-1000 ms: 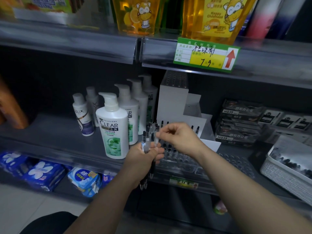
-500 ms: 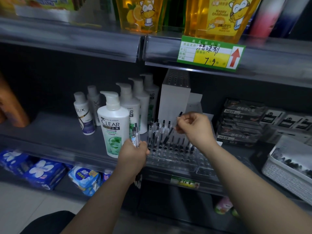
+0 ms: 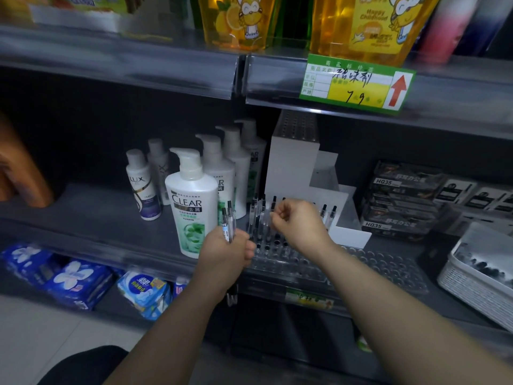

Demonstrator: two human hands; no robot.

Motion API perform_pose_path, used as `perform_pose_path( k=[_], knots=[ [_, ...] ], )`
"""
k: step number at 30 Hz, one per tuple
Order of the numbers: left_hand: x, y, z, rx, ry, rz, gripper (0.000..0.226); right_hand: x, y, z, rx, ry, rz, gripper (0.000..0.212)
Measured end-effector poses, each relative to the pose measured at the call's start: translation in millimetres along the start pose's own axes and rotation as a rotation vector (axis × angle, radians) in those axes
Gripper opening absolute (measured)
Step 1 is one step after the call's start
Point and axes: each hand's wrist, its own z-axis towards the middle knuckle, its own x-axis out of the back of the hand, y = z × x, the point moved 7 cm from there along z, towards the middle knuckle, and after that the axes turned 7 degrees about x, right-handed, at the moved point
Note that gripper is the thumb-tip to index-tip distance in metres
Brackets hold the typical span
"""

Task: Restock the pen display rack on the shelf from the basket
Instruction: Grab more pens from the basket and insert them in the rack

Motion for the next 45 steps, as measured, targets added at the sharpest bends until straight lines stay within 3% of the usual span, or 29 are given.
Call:
perform_pose_path(
  k=[8, 16, 25, 29, 39, 42, 45],
  knots=[
    [3, -9, 6, 0.051, -0.040, 0.074, 0.014, 0, 6, -1, -0.039, 0.003, 0.013, 0.017],
    [-6, -11, 3, 0.118, -0.088, -0.046, 0.012, 1, 5, -3, -0.061, 0.006, 0.038, 0.018],
    [-3, -11, 7, 0.053, -0.086, 0.019, 0.012, 7, 1, -3, -0.045, -0.026, -0.029, 0.015],
    [-11, -11, 3, 0.094, -0.160, -0.070, 0.010, 15, 0, -7, -0.064, -0.022, 0.042, 0.008],
    [-32, -11, -3, 0.068, -0.295, -0.004, 0.012, 7, -20, -26, -0.066, -0.341, 0.360, 0.007],
    [-30, -12, -1, 0.036, -0.285, 0.077, 0.012, 15, -20, -26, -0.067, -0.299, 0.363, 0.006],
    [-19, -10, 5, 0.028, -0.198, 0.053, 0.014, 40, -8, -20, -0.130, -0.109, 0.370, 0.007]
  ],
)
